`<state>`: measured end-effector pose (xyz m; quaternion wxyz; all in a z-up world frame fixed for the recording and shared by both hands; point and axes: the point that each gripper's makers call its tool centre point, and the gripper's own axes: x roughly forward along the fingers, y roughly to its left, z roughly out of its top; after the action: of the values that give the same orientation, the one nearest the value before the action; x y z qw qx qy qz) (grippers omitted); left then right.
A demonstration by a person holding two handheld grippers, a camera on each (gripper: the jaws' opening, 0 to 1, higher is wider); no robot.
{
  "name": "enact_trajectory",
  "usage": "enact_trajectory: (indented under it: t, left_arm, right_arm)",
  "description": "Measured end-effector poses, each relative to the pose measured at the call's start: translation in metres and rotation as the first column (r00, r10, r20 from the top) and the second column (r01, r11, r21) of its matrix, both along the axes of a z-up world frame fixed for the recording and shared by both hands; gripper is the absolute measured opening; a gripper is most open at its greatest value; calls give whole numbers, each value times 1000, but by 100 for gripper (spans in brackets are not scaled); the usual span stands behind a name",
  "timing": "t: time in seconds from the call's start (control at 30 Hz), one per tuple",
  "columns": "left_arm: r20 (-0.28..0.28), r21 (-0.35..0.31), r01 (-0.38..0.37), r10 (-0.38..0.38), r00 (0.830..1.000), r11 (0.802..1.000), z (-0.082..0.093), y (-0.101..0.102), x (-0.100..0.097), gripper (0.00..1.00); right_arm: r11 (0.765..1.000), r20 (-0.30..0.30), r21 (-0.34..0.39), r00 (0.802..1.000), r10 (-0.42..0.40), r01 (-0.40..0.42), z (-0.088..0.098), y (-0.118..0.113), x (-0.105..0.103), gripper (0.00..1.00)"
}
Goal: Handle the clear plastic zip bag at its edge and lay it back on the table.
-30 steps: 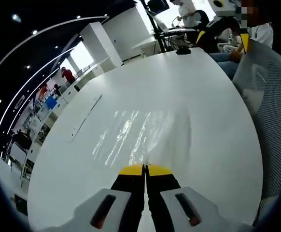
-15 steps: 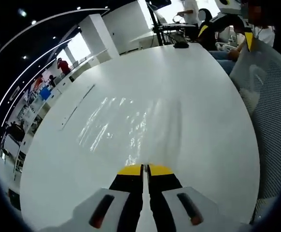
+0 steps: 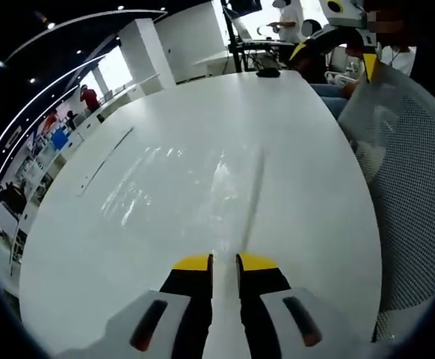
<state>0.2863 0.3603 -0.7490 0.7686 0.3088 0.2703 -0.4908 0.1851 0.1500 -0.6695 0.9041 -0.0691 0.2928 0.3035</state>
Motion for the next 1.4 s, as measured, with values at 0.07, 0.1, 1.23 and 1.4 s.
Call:
enact_trajectory:
  t: [0.07,0.1,1.23,1.4]
  left_arm:
    - [-3,-5,-8,8,1000,1000,2,2,-2,13]
    - [-8,-10,-22,22,1000,1000,4,5,-3,15]
    - [-61,-319,-368,369,927,873,94,61,-85,57]
    - [-79,-336,-404,402,912,850,95,67,-97,66]
  right_arm:
    - [1000,0,0,1000,7,-7,0,1,-1,94]
    - [1000,1,0,1000,9,-9,0,1,-1,94]
    - [1000,34,9,999,20,-20,-5,-7,-12,100]
    - [1000,31,12,999,18,-18,-7,-8,-16,100]
